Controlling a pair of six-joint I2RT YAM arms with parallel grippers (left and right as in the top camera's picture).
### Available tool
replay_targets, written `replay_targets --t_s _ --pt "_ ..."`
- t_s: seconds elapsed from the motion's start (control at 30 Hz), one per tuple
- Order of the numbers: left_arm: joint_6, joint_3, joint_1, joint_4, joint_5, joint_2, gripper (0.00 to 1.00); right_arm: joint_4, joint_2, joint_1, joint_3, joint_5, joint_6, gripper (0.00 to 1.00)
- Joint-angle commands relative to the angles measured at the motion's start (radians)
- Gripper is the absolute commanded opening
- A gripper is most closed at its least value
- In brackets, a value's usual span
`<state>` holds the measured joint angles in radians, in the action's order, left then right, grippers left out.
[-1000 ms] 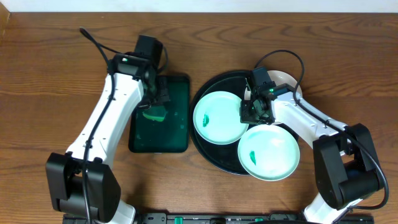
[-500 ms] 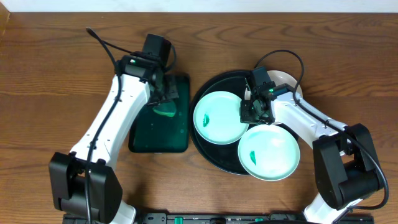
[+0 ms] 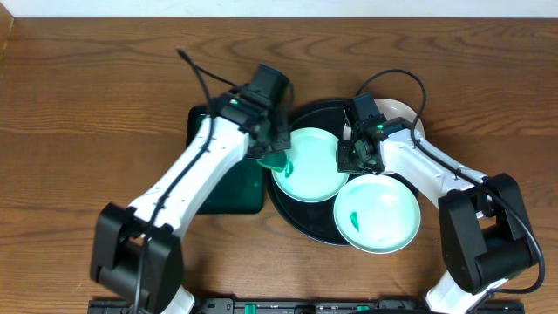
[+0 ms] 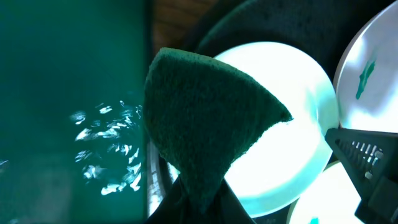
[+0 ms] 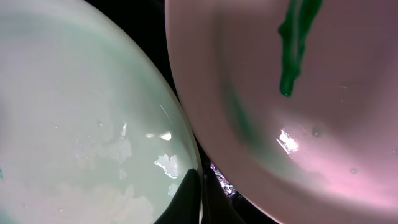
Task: Clean dirty plates on tray and stack at the side
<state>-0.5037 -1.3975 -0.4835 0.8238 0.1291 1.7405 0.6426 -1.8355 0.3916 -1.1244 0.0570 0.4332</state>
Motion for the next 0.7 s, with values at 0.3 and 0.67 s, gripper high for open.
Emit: replay_targets --t_s 0.3,0.67 --pt "-0.049 0.008 -0.072 -0.067 -0.014 0.163 0.07 0.001 0.011 0.003 -0.012 -0.045 -0.003 0.01" --pt "-0.048 0.008 -0.072 -0.109 -0.017 0.262 0.08 0.001 0.011 0.003 -0.012 -0.044 -0.003 0.01"
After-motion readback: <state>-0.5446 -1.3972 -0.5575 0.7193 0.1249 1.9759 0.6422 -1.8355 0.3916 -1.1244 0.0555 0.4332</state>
